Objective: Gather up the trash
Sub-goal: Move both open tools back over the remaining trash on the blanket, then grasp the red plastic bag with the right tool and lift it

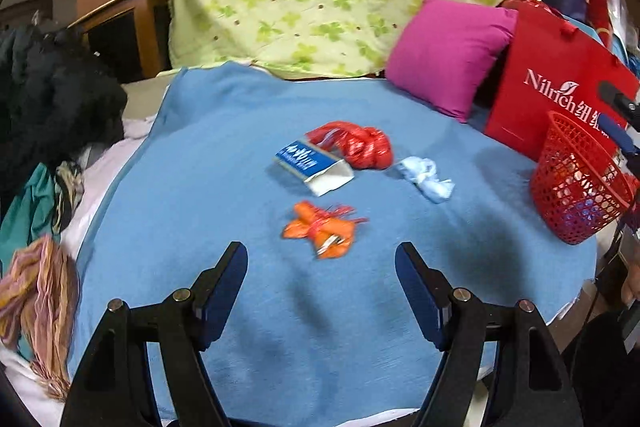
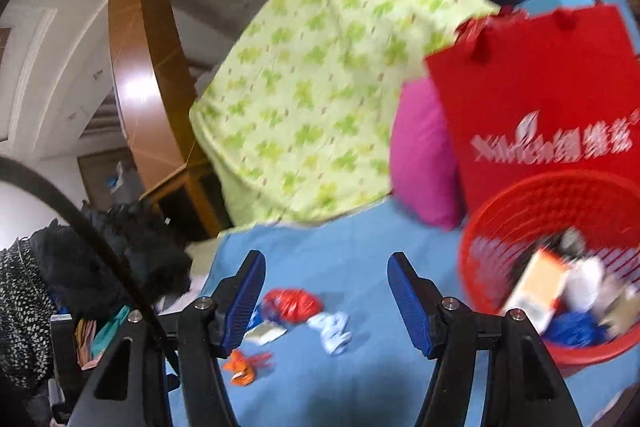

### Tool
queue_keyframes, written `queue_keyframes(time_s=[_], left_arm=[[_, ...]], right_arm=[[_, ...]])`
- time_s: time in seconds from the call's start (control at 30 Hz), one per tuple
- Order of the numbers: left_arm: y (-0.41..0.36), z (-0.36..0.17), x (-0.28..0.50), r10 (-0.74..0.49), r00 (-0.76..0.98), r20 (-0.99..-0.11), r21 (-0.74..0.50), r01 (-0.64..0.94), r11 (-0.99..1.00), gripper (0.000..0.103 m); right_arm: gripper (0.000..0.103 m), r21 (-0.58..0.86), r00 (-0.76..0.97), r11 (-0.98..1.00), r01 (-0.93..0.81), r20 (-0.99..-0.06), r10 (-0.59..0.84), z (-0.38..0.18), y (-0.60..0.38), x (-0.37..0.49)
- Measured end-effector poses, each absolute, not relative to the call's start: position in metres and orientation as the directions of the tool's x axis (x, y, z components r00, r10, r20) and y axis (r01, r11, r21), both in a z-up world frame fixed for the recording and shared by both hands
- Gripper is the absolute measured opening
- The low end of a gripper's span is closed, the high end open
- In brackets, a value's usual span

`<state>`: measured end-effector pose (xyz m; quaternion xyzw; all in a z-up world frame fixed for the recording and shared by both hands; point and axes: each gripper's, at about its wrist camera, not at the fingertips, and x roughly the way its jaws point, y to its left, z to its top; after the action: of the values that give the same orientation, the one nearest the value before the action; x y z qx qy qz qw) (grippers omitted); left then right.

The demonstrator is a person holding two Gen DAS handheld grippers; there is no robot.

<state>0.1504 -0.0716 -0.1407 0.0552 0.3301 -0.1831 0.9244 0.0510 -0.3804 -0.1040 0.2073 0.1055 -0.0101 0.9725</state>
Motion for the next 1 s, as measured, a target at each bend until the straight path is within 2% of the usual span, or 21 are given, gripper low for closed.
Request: queue_keyframes(time_s=[0.47,1.0], left_arm=[[-0.055,-0.180,0.178,-0.302,0.663,-0.685,-0.102,0.323,0.941,0.077],[-0.073,-0.154,0.247,-0.321,0.685,-0.654,-0.137,0.310,0.941,0.077]], right_arm=[[0.067,0.414,0.846,0.902,0.119,-0.518,0.126,-0.165,-0.356,0.151],[0.067,0.468,0.734,0.884,0.015,-0.605,0.308,-0.202,-0.332,0.300]])
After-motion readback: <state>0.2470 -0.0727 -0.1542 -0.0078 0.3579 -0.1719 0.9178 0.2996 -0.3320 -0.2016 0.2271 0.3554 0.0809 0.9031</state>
